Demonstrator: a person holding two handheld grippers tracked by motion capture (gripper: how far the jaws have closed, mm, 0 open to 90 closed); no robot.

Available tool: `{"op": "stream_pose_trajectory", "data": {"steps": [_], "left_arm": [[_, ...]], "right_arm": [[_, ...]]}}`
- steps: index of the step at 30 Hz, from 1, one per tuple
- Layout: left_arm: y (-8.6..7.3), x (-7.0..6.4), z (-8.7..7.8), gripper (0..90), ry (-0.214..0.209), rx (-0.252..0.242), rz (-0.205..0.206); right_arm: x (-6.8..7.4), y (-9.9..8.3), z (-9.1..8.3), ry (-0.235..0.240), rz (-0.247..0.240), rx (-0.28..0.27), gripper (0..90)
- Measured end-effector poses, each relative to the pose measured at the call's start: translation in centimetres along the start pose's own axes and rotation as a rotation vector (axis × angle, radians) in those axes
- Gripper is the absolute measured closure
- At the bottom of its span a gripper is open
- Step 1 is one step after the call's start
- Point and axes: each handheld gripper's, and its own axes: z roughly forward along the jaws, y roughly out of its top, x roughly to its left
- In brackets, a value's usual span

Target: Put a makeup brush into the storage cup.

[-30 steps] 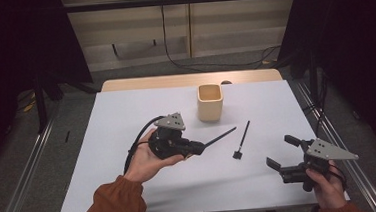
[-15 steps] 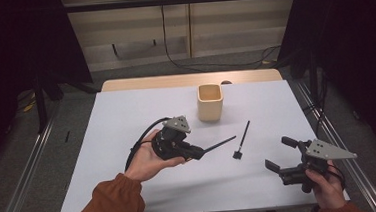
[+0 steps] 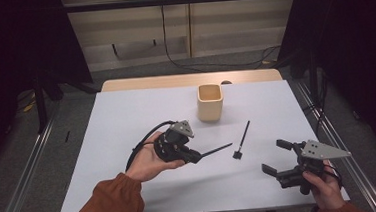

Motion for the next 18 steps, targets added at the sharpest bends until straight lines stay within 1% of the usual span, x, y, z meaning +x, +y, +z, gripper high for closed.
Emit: {"op": "stream_pose_trajectory", "data": {"steps": [1, 3, 5, 9, 11, 13, 14, 15, 18], "left_arm": [[0.0, 0.1, 0.0, 83.6, -0.002, 0.007, 0.001], [0.0, 0.1, -0.1, 83.6, 0.0, 0.002, -0.006], [0.0, 0.1, -0.2, 83.6, -0.012, -0.008, -0.005], [-0.1, 0.0, -0.3, 83.6, -0.015, -0.008, 0.003], [-0.1, -0.1, -0.4, 83.6, -0.017, -0.009, 0.003], [-0.1, -0.1, -0.4, 83.6, -0.02, -0.009, 0.004], [-0.1, 0.0, -0.5, 83.6, -0.021, -0.01, 0.004], [-0.1, 0.0, -0.5, 83.6, -0.022, -0.009, 0.002], [-0.1, -0.1, -0.4, 83.6, -0.023, -0.009, 0.002]], "right_arm": [[0.1, 0.0, 0.1, 0.0, -0.001, 0.001, 0.1], [0.2, 0.1, 0.2, 0.009, -0.001, -0.002, 0.0], [0.4, 0.3, 0.4, 0.02, 0.012, -0.004, 0.0], [0.6, 0.8, 0.8, 0.034, 0.028, -0.009, 0.0], [0.7, 1.2, 0.9, 0.043, 0.025, -0.016, 0.0], [0.7, 1.8, 1.0, 0.055, 0.016, -0.038, 0.8], [0.7, 2.0, 1.0, 0.057, 0.02, -0.04, 1.8], [0.7, 2.3, 1.0, 0.073, 0.018, -0.038, 1.4], [0.7, 2.8, 1.1, 0.083, 0.0, -0.042, 1.2]]}}
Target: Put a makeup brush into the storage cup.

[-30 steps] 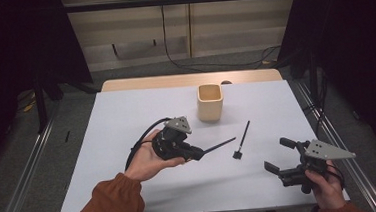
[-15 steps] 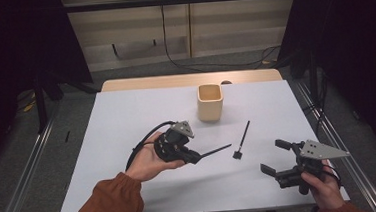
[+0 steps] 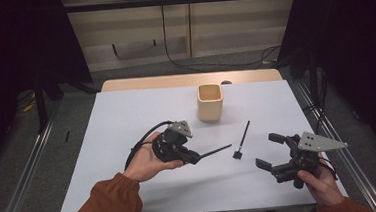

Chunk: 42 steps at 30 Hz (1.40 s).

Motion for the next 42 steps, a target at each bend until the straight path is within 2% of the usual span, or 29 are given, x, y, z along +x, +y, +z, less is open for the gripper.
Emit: {"op": "stream_pose_trajectory", "data": {"steps": [4, 8, 9, 10, 11, 13, 15, 19, 23, 26, 27, 30, 31, 32, 33, 36, 38, 42], "left_arm": [[0.2, 0.0, 0.4, 83.6, -0.01, 0.007, -0.004], [0.3, -0.2, 0.6, 83.6, -0.012, 0.011, 0.011], [0.4, -0.2, 0.6, 83.6, -0.017, 0.012, 0.014], [0.4, -0.3, 0.5, 83.6, -0.015, 0.011, 0.018], [0.4, -0.3, 0.4, 83.6, -0.017, 0.005, 0.017], [0.4, -0.4, 0.3, 83.5, -0.014, 0.006, 0.027], [0.4, -0.4, 0.2, 83.6, -0.017, 0.011, 0.028], [0.5, -0.3, 0.2, 83.6, -0.016, 0.02, 0.029], [0.8, -0.3, 0.3, 83.6, -0.011, 0.037, 0.027], [1.1, -0.2, 0.1, 83.6, -0.008, 0.046, 0.028], [1.1, -0.2, 0.0, 83.6, -0.005, 0.045, 0.031], [1.2, -0.1, 0.0, 83.5, -0.006, 0.046, 0.027], [1.2, -0.1, 0.0, 83.6, -0.007, 0.047, 0.028], [1.2, -0.1, 0.1, 83.6, -0.006, 0.05, 0.031], [1.2, -0.1, 0.1, 83.6, -0.011, 0.057, 0.038], [1.2, -0.2, 0.2, 83.6, -0.011, 0.061, 0.037], [1.2, -0.2, 0.3, 83.6, -0.012, 0.066, 0.04], [1.2, -0.2, 0.4, 83.5, -0.015, 0.073, 0.041]], "right_arm": [[-0.2, 1.0, 0.6, 0.023, -0.015, 0.009, 1.3], [-0.4, 2.6, 1.5, 0.068, -0.042, 0.022, 1.2], [-0.5, 3.3, 2.0, 0.074, -0.04, 0.03, 2.1], [-0.6, 3.5, 2.1, 0.082, -0.039, 0.06, 2.7], [-0.6, 3.5, 2.1, 0.082, -0.039, 0.06, 2.7], [-0.7, 4.2, 2.9, 0.107, -0.057, 0.118, 3.8], [-0.7, 4.3, 3.0, 0.109, -0.062, 0.122, 4.3], [-0.6, 5.0, 4.1, 0.148, -0.082, 0.141, 4.4], [-0.9, 5.5, 4.4, 0.152, -0.1, 0.154, 6.6], [-1.2, 6.2, 4.9, 0.175, -0.118, 0.2, 6.6], [-1.2, 6.2, 4.9, 0.175, -0.118, 0.2, 6.6], [-1.1, 6.4, 5.4, 0.2, -0.12, 0.275, 6.3], [-1.1, 6.4, 5.6, 0.22, -0.119, 0.301, 6.3], [-0.9, 6.2, 5.9, 0.261, -0.131, 0.317, 6.2], [-0.9, 6.2, 5.9, 0.261, -0.131, 0.317, 6.2], [-0.7, 6.2, 6.2, 0.321, -0.154, 0.335, 4.9], [-0.5, 6.4, 6.5, 0.329, -0.162, 0.36, 4.7], [-0.3, 6.7, 7.2, 0.373, -0.203, 0.454, 7.4]]}}
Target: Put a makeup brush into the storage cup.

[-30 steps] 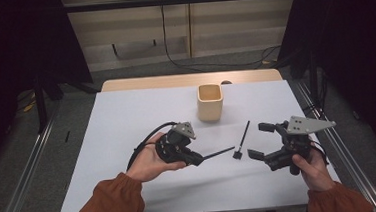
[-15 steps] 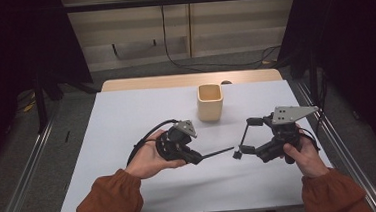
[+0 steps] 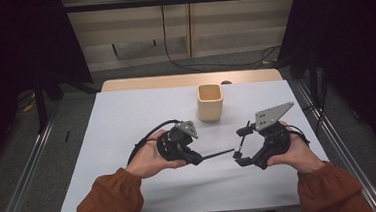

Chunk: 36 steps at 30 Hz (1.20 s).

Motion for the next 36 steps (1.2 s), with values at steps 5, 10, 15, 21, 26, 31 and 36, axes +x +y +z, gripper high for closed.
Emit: {"op": "stream_pose_trajectory", "data": {"steps": [5, 10, 15, 21, 26, 31, 36], "left_arm": [[0.1, -0.3, 0.4, 83.6, -0.005, 0.009, 0.005], [0.0, -0.6, 1.0, 83.6, -0.014, 0.031, 0.013], [-0.1, -0.5, 1.1, 83.6, -0.013, 0.033, 0.011], [-0.1, -0.5, 1.3, 83.6, -0.014, 0.04, 0.016], [-0.1, -0.5, 1.7, 83.6, -0.017, 0.049, 0.02], [-0.2, -0.5, 1.8, 83.6, -0.02, 0.054, 0.019], [-0.1, -0.4, 1.9, 83.6, -0.025, 0.049, 0.014]], "right_arm": [[-0.3, 0.6, 1.0, 0.055, -0.041, 0.127, 15.5], [-0.6, 1.5, 2.2, 0.091, -0.086, 0.235, 24.7], [-0.9, 2.0, 2.5, 0.09, -0.102, 0.298, 24.9], [-1.3, 2.0, 3.6, 0.138, -0.125, 0.385, 38.9], [-1.3, 2.1, 4.4, 0.146, -0.144, 0.419, 45.9], [-1.4, 2.2, 5.1, 0.165, -0.166, 0.466, 59.5], [-1.5, 2.3, 5.6, 0.159, -0.185, 0.49, 62.7]]}}
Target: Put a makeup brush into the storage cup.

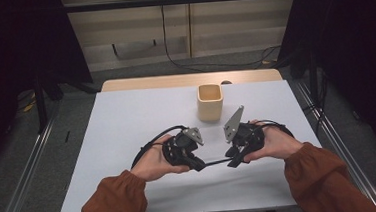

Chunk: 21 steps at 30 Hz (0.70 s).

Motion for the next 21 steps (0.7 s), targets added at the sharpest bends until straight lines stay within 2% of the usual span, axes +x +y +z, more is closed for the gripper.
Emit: {"op": "stream_pose_trajectory", "data": {"steps": [9, 14, 20, 21], "left_arm": [[0.1, 0.1, 0.3, 83.6, -0.003, 0.001, 0.003], [0.1, 0.1, 0.4, 83.6, -0.004, -0.003, 0.002], [-0.2, 0.1, 0.5, 83.6, -0.01, -0.009, -0.001], [-0.3, 0.1, 0.5, 83.5, -0.011, -0.009, 0.001]], "right_arm": [[0.1, 0.6, 0.9, 0.013, -0.025, 0.022, 69.7], [0.2, 0.7, 1.1, 0.022, -0.019, 0.027, 75.7], [0.2, 0.8, 1.2, 0.012, -0.039, -0.004, 82.4], [0.1, 0.8, 1.3, 0.022, -0.043, -0.003, 82.9]]}}
